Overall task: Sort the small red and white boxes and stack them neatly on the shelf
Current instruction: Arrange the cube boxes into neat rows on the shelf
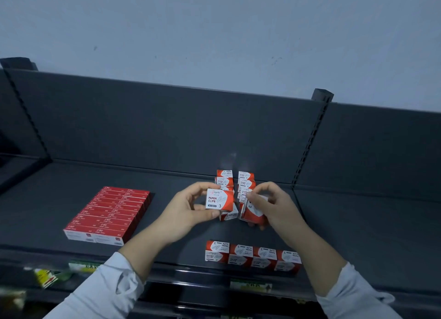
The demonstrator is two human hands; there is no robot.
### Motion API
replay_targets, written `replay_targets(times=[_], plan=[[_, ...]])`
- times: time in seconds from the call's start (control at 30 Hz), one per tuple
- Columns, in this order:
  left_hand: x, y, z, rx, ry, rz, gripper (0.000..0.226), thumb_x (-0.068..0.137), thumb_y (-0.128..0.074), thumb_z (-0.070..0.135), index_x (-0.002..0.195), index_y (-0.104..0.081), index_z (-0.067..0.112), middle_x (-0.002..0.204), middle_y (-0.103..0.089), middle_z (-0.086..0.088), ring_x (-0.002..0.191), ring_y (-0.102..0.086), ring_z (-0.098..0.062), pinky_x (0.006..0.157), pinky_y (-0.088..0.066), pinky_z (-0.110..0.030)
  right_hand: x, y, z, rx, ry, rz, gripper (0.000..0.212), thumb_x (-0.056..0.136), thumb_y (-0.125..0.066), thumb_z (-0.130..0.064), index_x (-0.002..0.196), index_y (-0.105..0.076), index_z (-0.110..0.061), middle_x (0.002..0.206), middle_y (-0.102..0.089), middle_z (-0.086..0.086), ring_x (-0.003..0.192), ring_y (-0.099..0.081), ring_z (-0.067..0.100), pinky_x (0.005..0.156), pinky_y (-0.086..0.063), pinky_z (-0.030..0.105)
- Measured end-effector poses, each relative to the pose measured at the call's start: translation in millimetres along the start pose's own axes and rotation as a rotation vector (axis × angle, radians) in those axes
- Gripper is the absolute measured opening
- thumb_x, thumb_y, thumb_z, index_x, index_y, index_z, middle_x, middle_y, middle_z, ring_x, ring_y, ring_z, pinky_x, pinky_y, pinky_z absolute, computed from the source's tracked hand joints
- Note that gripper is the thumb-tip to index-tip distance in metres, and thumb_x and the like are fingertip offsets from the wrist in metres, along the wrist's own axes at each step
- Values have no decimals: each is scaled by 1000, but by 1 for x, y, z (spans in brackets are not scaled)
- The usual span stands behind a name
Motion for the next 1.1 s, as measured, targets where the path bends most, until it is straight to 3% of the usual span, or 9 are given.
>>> replay_targets(times=[0.1, 0.2, 0.27, 0.33, 0.53, 0.67, 0.83, 0.97, 1.1], plan=[[1, -1, 0, -16, 5, 14, 49, 79, -70, -12, 119, -60, 14, 117, -69, 2, 90, -72, -34, 80, -57, -28, -1, 3, -5, -89, 18, -77, 11, 88, -71, -36, 96, -69, -29, 83, -72, -8, 68, -67, 10, 55, -52, 27], [1, -4, 1, -25, 11, 10, 50, 80, -70, -11, 121, -59, 14, 119, -68, 0, 92, -72, -29, 81, -55, -24, -3, 2, -8, -192, 15, -152, 16, 91, -67, -33, 105, -66, -42, 98, -68, -18, 84, -66, 5, 66, -52, 19], [1, -8, 3, -29, 10, -11, 50, 81, -69, -10, 122, -58, 15, 119, -68, 1, 94, -72, -24, 81, -54, -22, -3, 2, -7, -225, -6, -177, 23, 92, -65, -27, 110, -59, -40, 107, -66, -18, 96, -66, 7, 80, -55, 24], [2, -10, 3, -39, 8, -24, 50, 82, -68, -10, 123, -58, 16, 120, -68, 1, 95, -72, -21, 82, -53, -21, -3, 2, -3, -210, -32, -193, 25, 91, -65, -21, 111, -55, -34, 103, -71, -12, 95, -68, 10, 87, -57, 32], [6, -15, 3, -62, -9, -66, 53, 84, -65, -10, 130, -54, 15, 126, -65, -5, 103, -68, -19, 85, -52, -21, -6, 10, -2, -165, 20, -127, 29, 90, -69, -24, 114, -66, -39, 112, -70, -12, 103, -66, 9, 90, -57, 35], [9, -21, 6, -62, -20, -97, 52, 89, -63, 1, 136, -51, 22, 125, -66, -4, 109, -66, -19, 92, -51, -24, -9, 21, -1, -44, 35, -17, 29, 84, -76, -24, 111, -67, -26, 104, -75, -8, 97, -70, 10, 89, -56, 33], [15, -29, 9, -104, -36, -67, 53, 88, -62, -1, 136, -50, 20, 118, -70, -9, 101, -69, -19, 82, -52, -21, -13, 31, -4, 52, 30, 31, 23, 83, -75, -22, 102, -65, -14, 97, -76, -1, 89, -72, 14, 80, -55, 28], [18, -37, 13, -113, -50, -88, 56, 84, -66, -5, 131, -53, 21, 115, -71, -5, 104, -69, -21, 82, -53, -21, -15, 36, -5, 118, 48, 70, 25, 78, -72, -30, 97, -70, -15, 96, -76, 1, 93, -71, 18, 87, -56, 36], [22, -40, 14, -112, -52, -92, 62, 78, -70, -12, 129, -55, 20, 115, -71, -7, 102, -70, -21, 83, -55, -23, -15, 38, -3, 134, 52, 82, 27, 76, -71, -33, 97, -71, -15, 95, -76, 0, 91, -71, 15, 86, -56, 35]])
Point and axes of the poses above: each hand's wrist, its own x-axis towards the middle knuckle, its own y-axis out of the back of the hand, z = x × y, the point moved 5 cm from there along x, towards the middle knuckle
